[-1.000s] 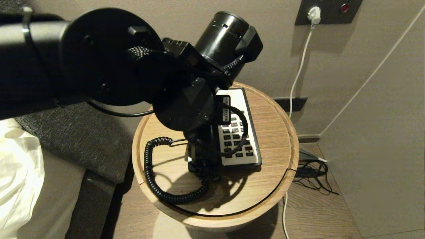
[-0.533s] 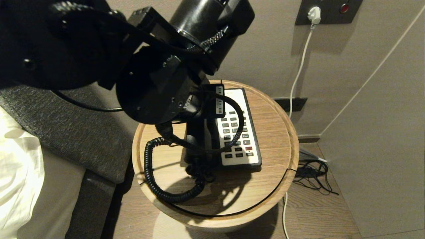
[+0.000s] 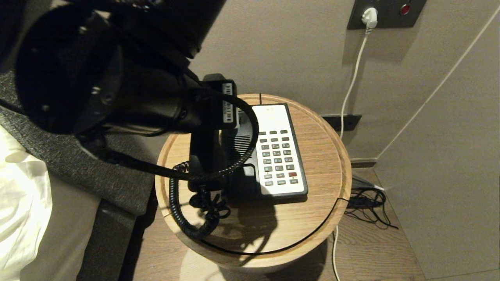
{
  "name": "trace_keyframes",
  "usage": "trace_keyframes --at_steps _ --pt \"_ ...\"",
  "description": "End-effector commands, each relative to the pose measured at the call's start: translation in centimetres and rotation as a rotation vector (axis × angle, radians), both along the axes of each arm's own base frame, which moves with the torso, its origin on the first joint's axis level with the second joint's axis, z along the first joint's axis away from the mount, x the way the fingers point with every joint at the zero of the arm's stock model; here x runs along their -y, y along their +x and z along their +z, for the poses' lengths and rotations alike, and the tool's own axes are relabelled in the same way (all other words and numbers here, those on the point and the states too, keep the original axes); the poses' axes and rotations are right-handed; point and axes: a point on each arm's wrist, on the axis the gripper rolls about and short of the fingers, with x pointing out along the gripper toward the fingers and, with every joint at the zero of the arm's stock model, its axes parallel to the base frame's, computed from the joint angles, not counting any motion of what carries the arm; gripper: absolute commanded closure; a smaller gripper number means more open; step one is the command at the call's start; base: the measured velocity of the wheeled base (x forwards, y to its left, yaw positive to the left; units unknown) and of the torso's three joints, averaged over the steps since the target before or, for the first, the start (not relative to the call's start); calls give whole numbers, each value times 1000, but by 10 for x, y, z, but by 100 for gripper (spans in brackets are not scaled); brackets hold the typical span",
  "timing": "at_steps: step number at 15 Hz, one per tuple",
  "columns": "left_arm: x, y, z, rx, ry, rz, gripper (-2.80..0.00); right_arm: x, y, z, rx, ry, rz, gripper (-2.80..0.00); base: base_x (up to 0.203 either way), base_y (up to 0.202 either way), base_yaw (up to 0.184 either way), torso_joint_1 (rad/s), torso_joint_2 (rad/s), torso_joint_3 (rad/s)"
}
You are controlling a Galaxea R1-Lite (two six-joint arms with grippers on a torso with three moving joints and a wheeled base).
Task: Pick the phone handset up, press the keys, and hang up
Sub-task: Dial the number
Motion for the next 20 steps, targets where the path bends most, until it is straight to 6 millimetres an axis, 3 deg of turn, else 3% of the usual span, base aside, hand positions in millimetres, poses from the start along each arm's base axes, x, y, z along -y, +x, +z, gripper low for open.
trace_keyframes --at_steps 1,5,7,9,14,16,18,20 --pt "-23 -15 9 13 -24 11 0 0 -9 21 43 14 10 0 0 0 0 0 0 0" --pt "-56 -36 5 5 -7 12 0 -2 -70 86 46 109 99 0 0 0 0 0 0 0" --pt "-69 -45 0 -2 2 12 0 -4 -92 102 68 142 154 0 0 0 0 0 0 0" --pt "-76 -48 1 0 -2 17 0 -5 -99 111 112 210 227 0 0 0 0 0 0 0" --pt "-85 -54 -6 -10 14 15 0 -7 -145 163 393 225 322 0 0 0 0 0 0 0" --pt "-82 -52 -12 -25 31 14 0 -6 -138 209 395 239 302 0 0 0 0 0 0 0" --pt "-76 -47 -11 -26 22 18 0 -6 -103 253 302 285 275 0 0 0 0 0 0 0" --pt "-76 -47 -8 -18 19 19 0 -5 -53 268 134 337 248 0 0 0 0 0 0 0"
